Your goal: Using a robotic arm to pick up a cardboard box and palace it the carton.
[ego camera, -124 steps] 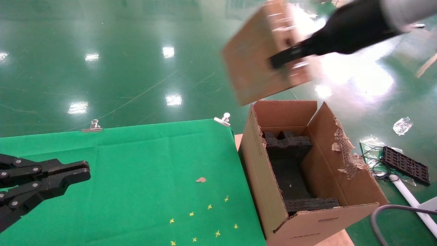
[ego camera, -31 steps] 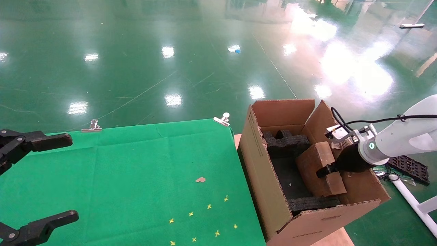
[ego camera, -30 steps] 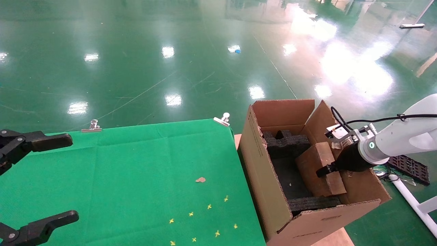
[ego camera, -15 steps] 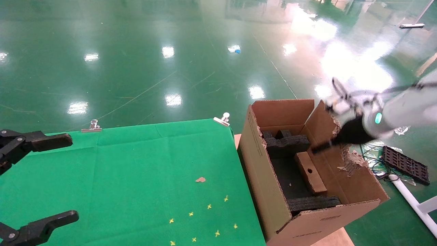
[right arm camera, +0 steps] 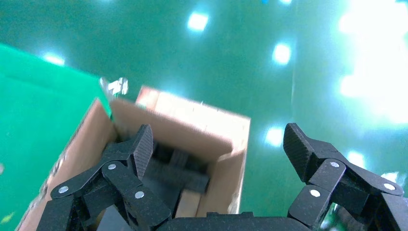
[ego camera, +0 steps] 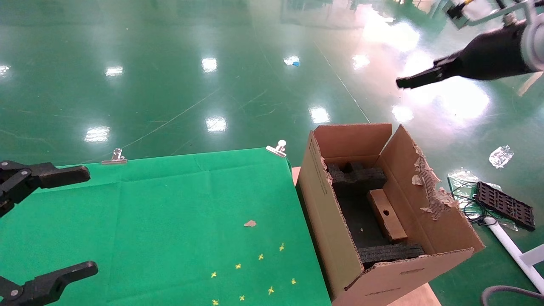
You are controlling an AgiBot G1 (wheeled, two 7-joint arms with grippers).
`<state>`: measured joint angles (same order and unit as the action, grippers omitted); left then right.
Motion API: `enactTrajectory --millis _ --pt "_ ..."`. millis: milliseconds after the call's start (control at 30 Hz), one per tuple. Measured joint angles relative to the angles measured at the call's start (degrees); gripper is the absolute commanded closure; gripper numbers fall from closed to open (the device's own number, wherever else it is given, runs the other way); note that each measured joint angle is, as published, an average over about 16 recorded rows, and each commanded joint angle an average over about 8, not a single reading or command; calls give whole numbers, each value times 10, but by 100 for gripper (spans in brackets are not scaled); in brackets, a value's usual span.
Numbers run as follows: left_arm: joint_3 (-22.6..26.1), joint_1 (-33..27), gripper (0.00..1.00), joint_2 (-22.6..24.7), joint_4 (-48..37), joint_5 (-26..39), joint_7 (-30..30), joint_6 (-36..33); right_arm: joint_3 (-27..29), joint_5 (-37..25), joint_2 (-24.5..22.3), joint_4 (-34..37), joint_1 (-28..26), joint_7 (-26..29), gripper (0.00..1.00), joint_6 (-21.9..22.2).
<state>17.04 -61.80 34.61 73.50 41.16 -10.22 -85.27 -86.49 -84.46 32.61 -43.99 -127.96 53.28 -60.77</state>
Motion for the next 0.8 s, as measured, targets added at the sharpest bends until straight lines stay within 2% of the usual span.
enactTrajectory --millis 133,300,800 --pt "0 0 0 0 0 0 0 0 20 4 -18 -46 2 4 0 6" --pt "0 0 0 0 0 0 0 0 58 24 -26 -81 32 -14 0 2" --pt "1 0 0 0 -1 0 1 0 231 131 -15 -143 199 -123 0 -64"
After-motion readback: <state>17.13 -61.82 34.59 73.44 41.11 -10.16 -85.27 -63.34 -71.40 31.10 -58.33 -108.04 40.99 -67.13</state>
